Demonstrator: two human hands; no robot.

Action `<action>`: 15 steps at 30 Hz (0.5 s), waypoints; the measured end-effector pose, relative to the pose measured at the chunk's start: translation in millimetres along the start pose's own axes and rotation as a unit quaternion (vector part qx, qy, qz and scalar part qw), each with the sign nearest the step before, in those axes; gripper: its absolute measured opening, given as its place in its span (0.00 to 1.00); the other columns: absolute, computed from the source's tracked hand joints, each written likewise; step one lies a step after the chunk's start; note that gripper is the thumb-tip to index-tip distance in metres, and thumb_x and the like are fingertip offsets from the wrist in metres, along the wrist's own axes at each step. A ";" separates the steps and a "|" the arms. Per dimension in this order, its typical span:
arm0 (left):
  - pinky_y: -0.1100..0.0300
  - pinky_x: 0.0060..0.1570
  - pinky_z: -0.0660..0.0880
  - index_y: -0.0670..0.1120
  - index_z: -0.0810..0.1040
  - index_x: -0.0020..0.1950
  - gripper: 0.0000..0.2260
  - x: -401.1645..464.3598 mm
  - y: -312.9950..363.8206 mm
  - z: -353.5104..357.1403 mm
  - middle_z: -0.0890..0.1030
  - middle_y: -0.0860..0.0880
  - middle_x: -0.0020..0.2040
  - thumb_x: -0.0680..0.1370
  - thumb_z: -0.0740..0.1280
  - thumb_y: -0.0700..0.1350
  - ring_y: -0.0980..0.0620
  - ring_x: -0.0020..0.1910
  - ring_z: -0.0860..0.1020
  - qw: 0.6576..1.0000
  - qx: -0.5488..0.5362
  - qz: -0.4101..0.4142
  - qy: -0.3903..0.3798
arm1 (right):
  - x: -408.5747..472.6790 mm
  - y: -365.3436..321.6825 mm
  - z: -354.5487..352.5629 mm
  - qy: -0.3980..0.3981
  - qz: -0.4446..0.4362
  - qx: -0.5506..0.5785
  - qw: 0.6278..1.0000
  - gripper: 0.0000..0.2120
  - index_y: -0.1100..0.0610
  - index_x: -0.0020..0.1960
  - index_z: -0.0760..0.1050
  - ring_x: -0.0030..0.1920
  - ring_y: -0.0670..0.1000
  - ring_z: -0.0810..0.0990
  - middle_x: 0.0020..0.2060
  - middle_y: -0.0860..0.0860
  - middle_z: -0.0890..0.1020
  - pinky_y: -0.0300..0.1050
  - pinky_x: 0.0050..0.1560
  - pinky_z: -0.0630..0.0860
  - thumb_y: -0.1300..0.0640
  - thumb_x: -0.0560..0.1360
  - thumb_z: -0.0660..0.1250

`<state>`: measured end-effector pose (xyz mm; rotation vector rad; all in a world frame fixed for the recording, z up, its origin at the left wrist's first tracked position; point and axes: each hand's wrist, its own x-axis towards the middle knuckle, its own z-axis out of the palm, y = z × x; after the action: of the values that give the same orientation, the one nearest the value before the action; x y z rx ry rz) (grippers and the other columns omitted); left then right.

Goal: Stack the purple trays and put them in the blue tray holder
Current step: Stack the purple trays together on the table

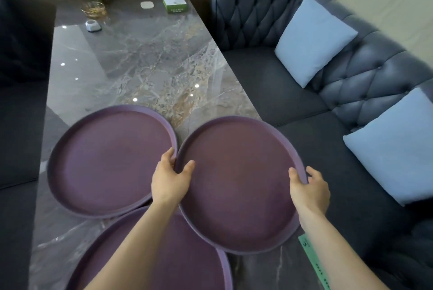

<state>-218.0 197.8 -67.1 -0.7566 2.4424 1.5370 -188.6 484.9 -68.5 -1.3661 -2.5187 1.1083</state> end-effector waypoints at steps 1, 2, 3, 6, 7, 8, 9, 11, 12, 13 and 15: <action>0.50 0.66 0.71 0.51 0.68 0.75 0.31 -9.6 -1.8 -13.8 0.79 0.49 0.67 0.74 0.71 0.55 0.47 0.66 0.77 0.999 0.027 0.003 0.035 | -10.5 0.2 -2.5 0.006 -0.007 -0.017 1.000 0.28 0.50 0.69 0.68 0.60 0.61 0.78 0.65 0.55 0.76 0.61 0.58 0.75 0.39 0.73 0.65; 0.50 0.63 0.72 0.51 0.72 0.73 0.27 -19.1 -6.4 -28.5 0.82 0.49 0.63 0.75 0.70 0.55 0.46 0.64 0.78 0.997 0.046 0.006 0.061 | -22.8 1.6 -4.3 0.006 -0.016 -0.031 0.999 0.27 0.51 0.69 0.69 0.60 0.62 0.78 0.64 0.56 0.77 0.61 0.58 0.75 0.40 0.73 0.65; 0.51 0.61 0.72 0.51 0.75 0.70 0.23 -28.5 -14.1 -43.7 0.84 0.50 0.60 0.75 0.70 0.54 0.46 0.61 0.80 0.995 0.057 0.006 0.079 | -36.2 4.5 -4.9 0.001 -0.028 -0.043 0.999 0.26 0.52 0.69 0.71 0.60 0.62 0.78 0.64 0.56 0.77 0.60 0.58 0.75 0.42 0.74 0.65; 0.51 0.54 0.73 0.53 0.81 0.59 0.13 -55.3 -52.8 -89.5 0.86 0.53 0.51 0.75 0.70 0.51 0.45 0.55 0.82 0.989 0.090 0.005 0.116 | -82.9 19.3 0.9 -0.028 -0.074 -0.073 0.994 0.21 0.54 0.64 0.76 0.59 0.61 0.78 0.60 0.57 0.80 0.55 0.58 0.75 0.46 0.75 0.66; 0.51 0.53 0.73 0.53 0.81 0.56 0.11 -63.2 -69.2 -104.1 0.86 0.53 0.49 0.75 0.70 0.51 0.45 0.54 0.82 0.987 0.101 0.003 0.125 | -100.6 25.4 4.3 -0.039 -0.081 -0.080 0.993 0.20 0.55 0.63 0.77 0.58 0.61 0.79 0.59 0.58 0.81 0.54 0.56 0.75 0.46 0.75 0.67; 0.50 0.52 0.74 0.54 0.81 0.54 0.09 -70.4 -87.0 -117.7 0.86 0.53 0.47 0.74 0.70 0.51 0.44 0.53 0.82 0.985 0.112 -0.005 0.132 | -118.3 31.9 8.4 -0.050 -0.086 -0.087 0.991 0.19 0.54 0.63 0.77 0.57 0.61 0.79 0.58 0.57 0.81 0.54 0.54 0.75 0.46 0.75 0.67; 0.49 0.52 0.75 0.54 0.80 0.52 0.08 -77.8 -103.8 -130.2 0.86 0.53 0.46 0.74 0.71 0.52 0.44 0.52 0.82 0.983 0.121 -0.015 0.136 | -135.6 38.7 12.6 -0.059 -0.092 -0.097 0.989 0.19 0.54 0.62 0.78 0.56 0.61 0.80 0.57 0.57 0.81 0.53 0.53 0.75 0.46 0.75 0.67; 0.49 0.51 0.75 0.55 0.80 0.50 0.06 -91.8 -135.3 -151.6 0.85 0.54 0.44 0.74 0.71 0.51 0.44 0.51 0.82 0.980 0.132 -0.036 0.143 | -167.3 53.3 21.1 -0.076 -0.102 -0.118 0.985 0.18 0.54 0.61 0.79 0.55 0.60 0.80 0.55 0.57 0.82 0.53 0.53 0.76 0.46 0.74 0.67; 0.50 0.49 0.75 0.55 0.80 0.49 0.05 -98.3 -149.3 -160.3 0.85 0.54 0.44 0.73 0.71 0.51 0.44 0.51 0.82 0.979 0.138 -0.044 0.147 | -181.0 60.3 24.8 -0.084 -0.107 -0.119 0.983 0.18 0.55 0.60 0.79 0.55 0.60 0.81 0.54 0.57 0.83 0.53 0.54 0.76 0.47 0.74 0.68; 0.51 0.48 0.75 0.55 0.81 0.49 0.06 -104.6 -162.0 -167.5 0.85 0.54 0.45 0.73 0.71 0.51 0.44 0.51 0.82 0.977 0.146 -0.052 0.149 | -193.4 66.2 27.7 -0.091 -0.107 -0.116 0.983 0.18 0.55 0.60 0.80 0.55 0.60 0.81 0.53 0.57 0.83 0.53 0.54 0.76 0.48 0.73 0.69; 0.52 0.46 0.74 0.56 0.81 0.51 0.07 -115.7 -183.4 -177.7 0.86 0.53 0.47 0.73 0.72 0.51 0.44 0.50 0.82 0.973 0.165 -0.071 0.148 | -214.2 75.9 32.0 -0.099 -0.095 -0.124 0.983 0.18 0.55 0.60 0.79 0.56 0.60 0.80 0.54 0.57 0.82 0.53 0.54 0.75 0.48 0.73 0.69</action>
<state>-4.7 16.9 -86.8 -1.1275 2.6808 0.9890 -18.2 331.8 -82.8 -1.0760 -2.9410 0.9646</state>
